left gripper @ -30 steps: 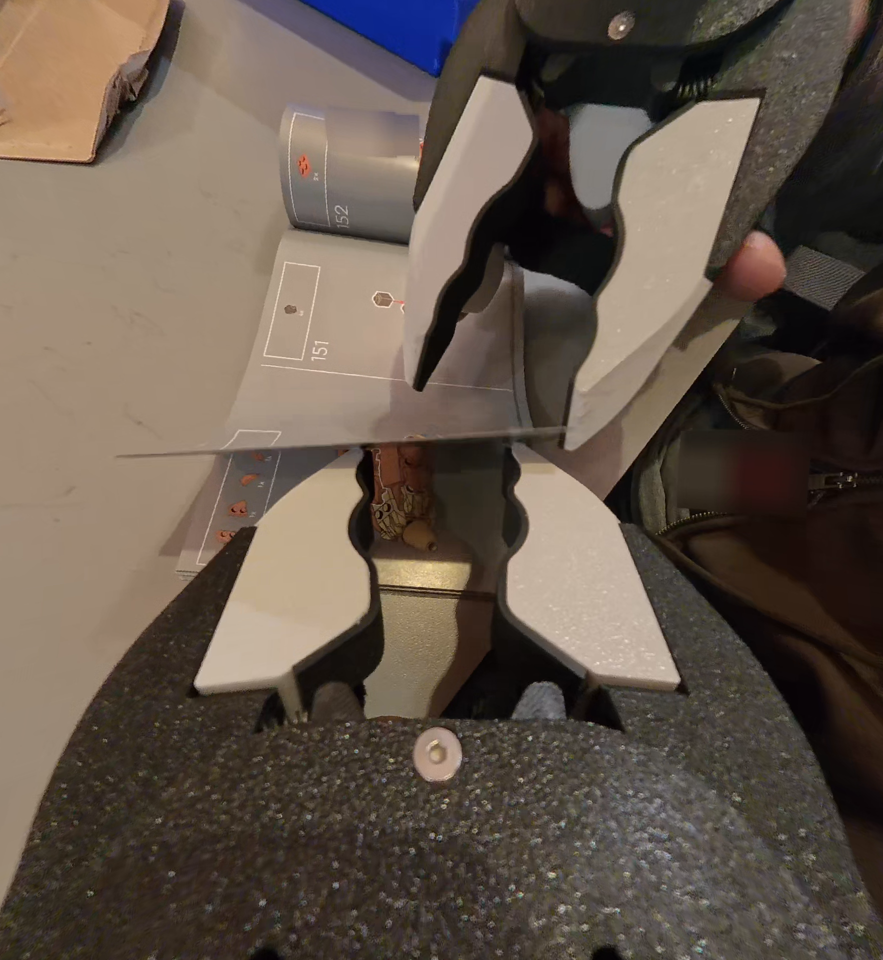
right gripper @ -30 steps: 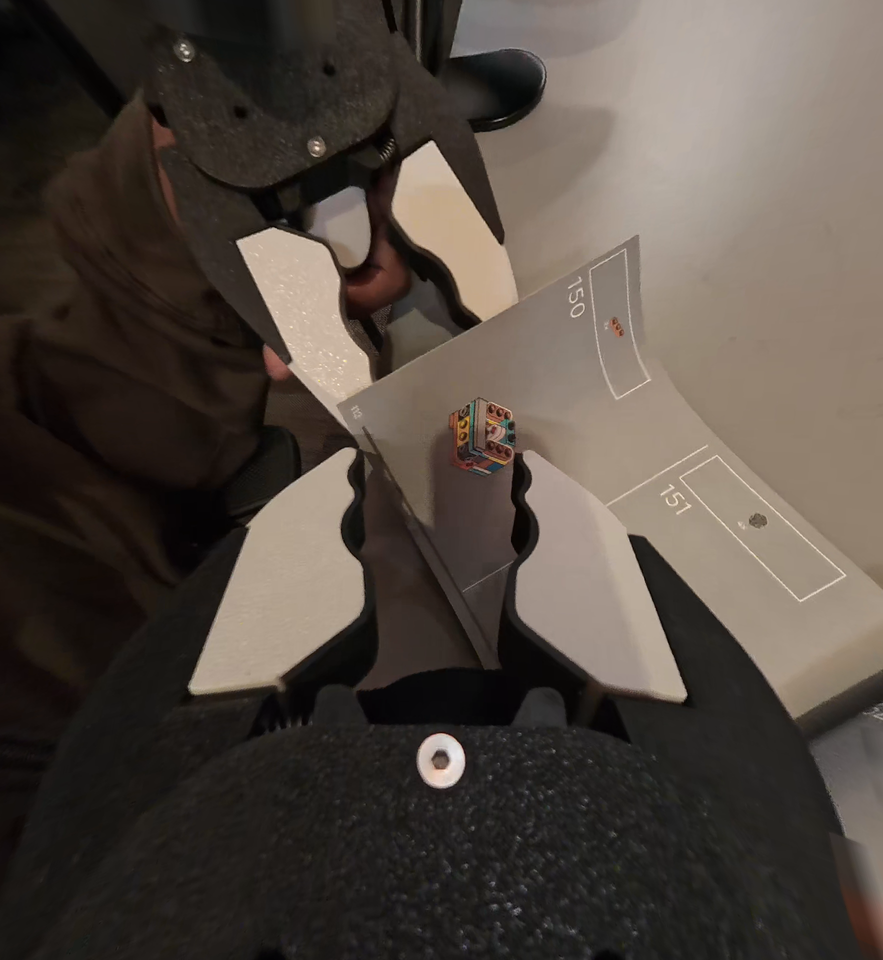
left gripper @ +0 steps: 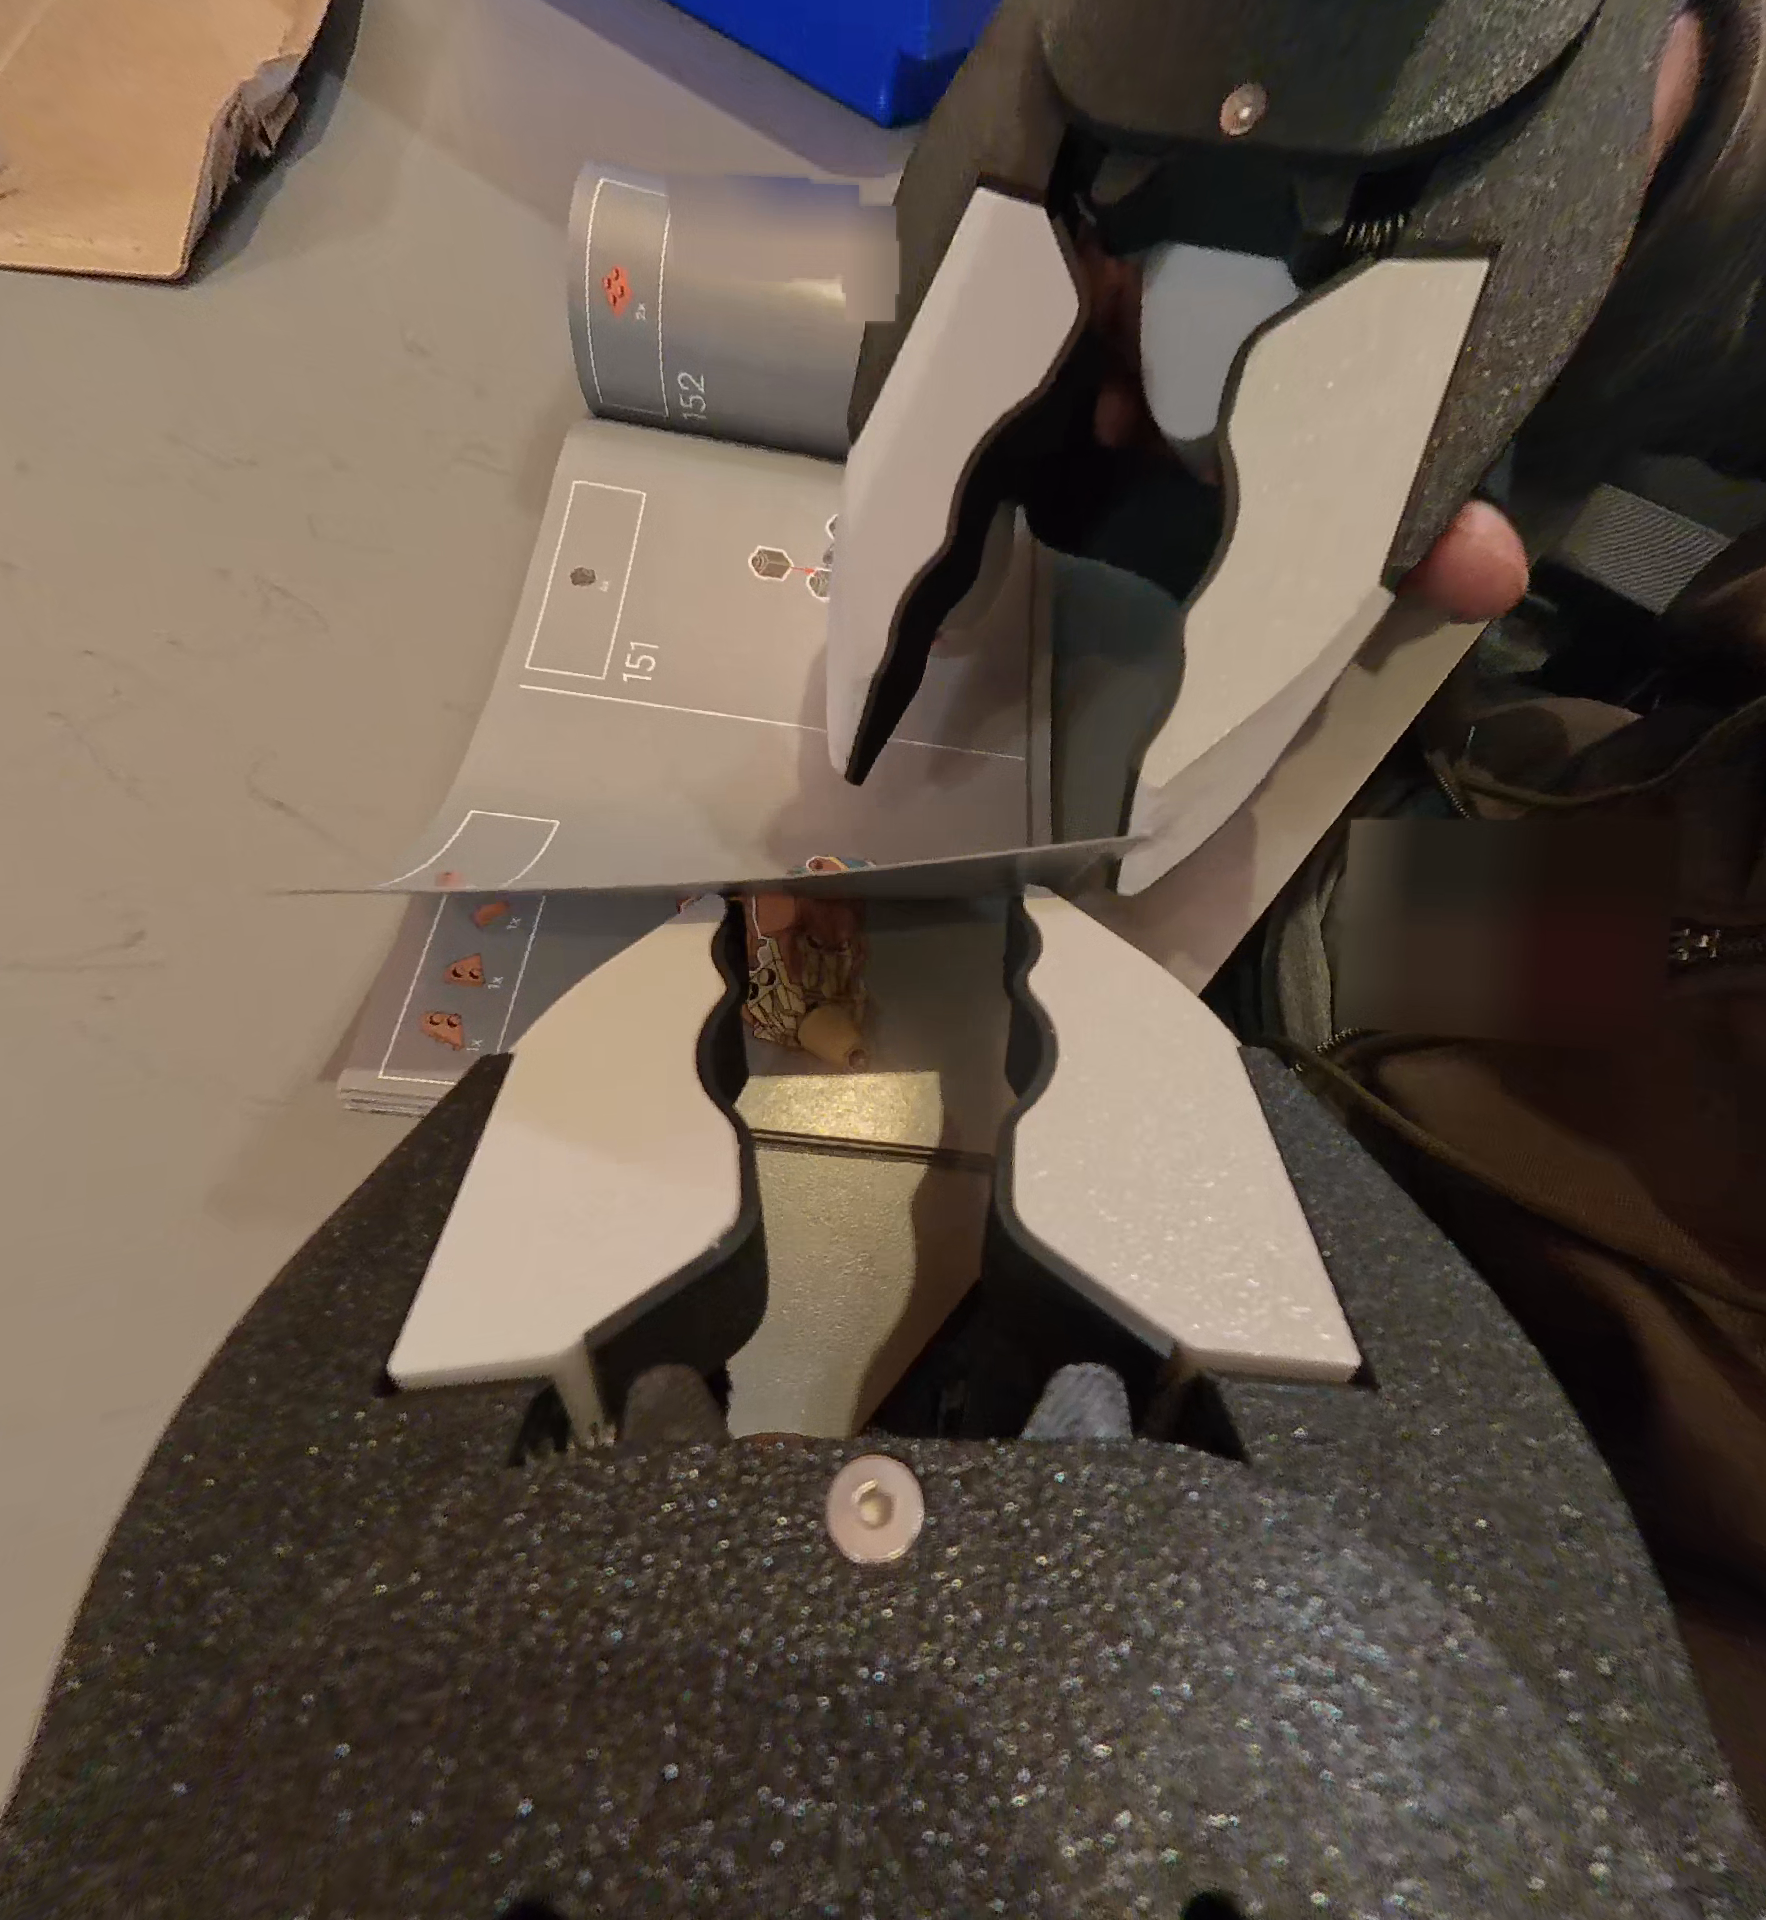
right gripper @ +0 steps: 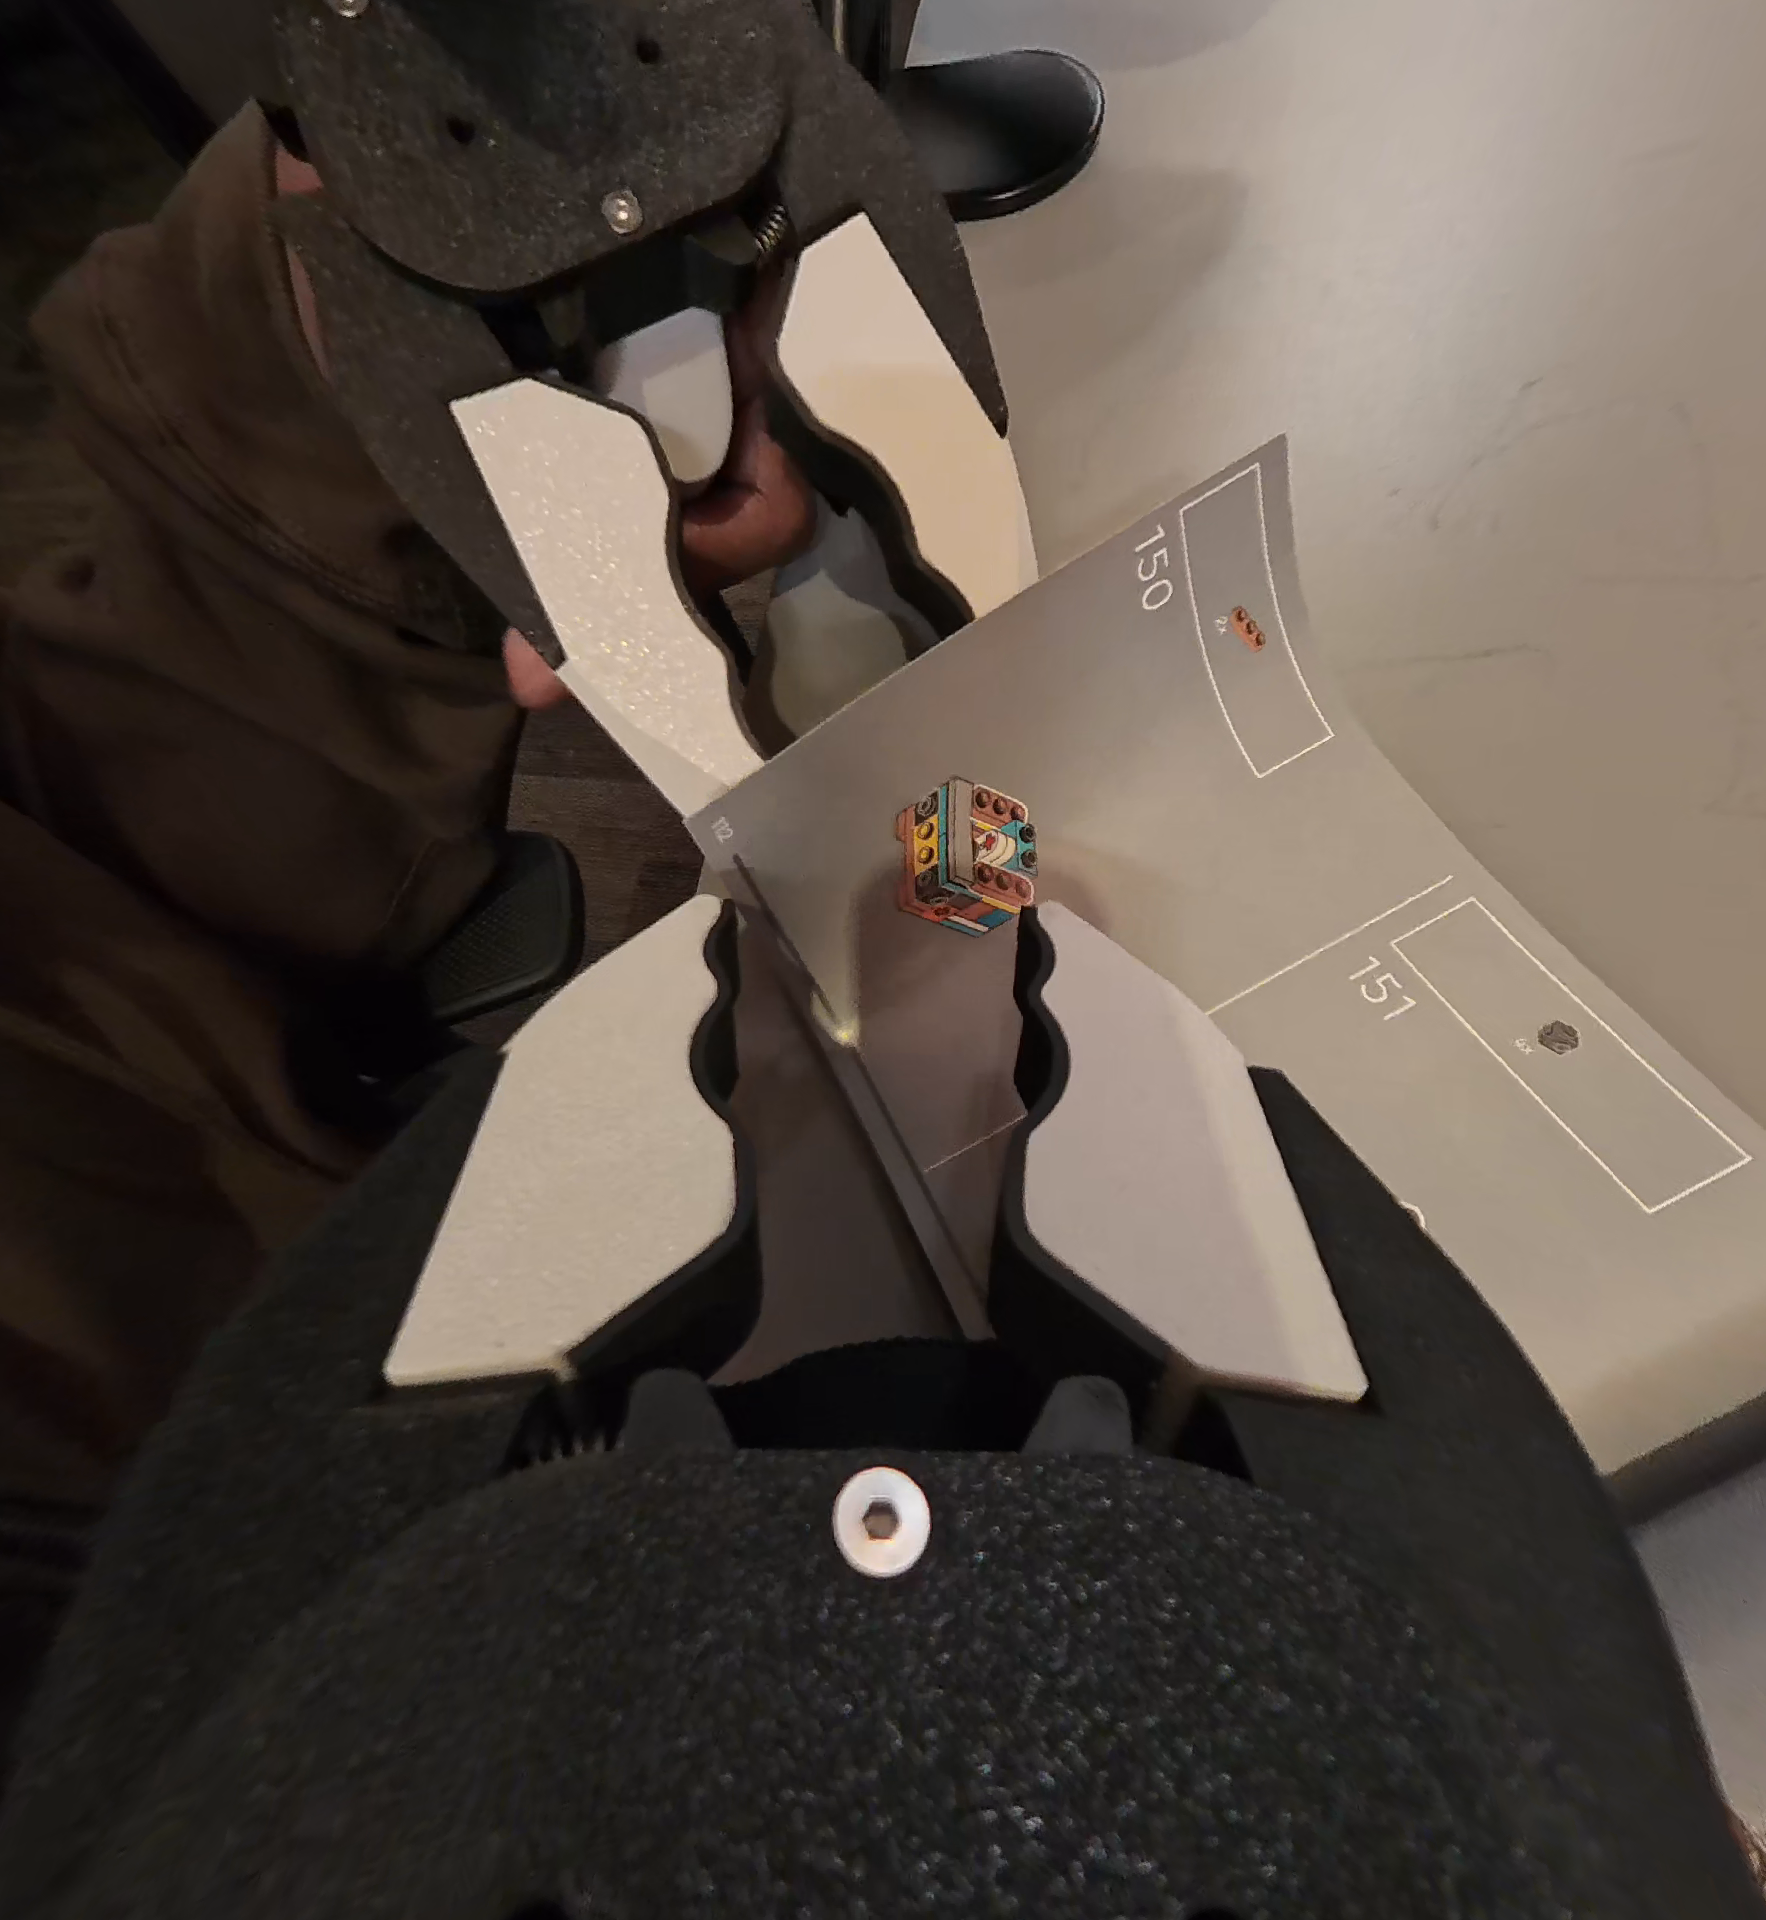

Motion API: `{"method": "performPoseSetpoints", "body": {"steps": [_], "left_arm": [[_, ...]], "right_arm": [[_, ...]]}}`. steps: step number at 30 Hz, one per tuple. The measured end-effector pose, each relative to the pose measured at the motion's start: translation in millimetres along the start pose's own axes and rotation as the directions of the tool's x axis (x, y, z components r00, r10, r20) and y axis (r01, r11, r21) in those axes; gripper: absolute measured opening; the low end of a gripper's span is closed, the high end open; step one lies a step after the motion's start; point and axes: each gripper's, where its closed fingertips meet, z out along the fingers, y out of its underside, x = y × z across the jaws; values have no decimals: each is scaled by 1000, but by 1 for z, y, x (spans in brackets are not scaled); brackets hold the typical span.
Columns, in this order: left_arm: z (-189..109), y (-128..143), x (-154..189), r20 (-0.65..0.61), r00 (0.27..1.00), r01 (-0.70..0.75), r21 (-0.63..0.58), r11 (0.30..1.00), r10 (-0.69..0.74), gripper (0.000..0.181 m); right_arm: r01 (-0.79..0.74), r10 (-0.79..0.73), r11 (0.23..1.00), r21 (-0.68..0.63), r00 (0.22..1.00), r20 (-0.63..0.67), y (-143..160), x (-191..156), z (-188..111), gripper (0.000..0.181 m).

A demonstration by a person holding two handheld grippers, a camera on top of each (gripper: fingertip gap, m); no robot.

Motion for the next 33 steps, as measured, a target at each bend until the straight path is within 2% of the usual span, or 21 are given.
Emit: {"method": "performPoseSetpoints", "body": {"steps": [8,12,15,18,25,33], "left_arm": [[-1,0,-1,-7,1000,1,16,1000,-1,48],[-1,0,-3,4,1000,6,13,1000,-6,47],[0,0,-6,23,1000,15,1,1000,-16,46],[1,0,-10,47,999,25,-10,1000,-25,46],[2,-1,-11,63,998,22,-15,1000,-21,46],[3,-2,-13,74,997,16,-15,1000,-15,46]], "right_arm": [[176,-170,983,59,981,-89,-5,-3,3,51],[322,-312,947,14,927,-208,3,5,6,51],[388,-369,921,29,894,-253,-2,10,4,47],[398,-376,917,34,889,-260,-3,17,2,46],[322,-298,941,101,934,-196,-6,19,-4,45],[377,-345,922,93,906,-246,-8,17,-4,44]]}}
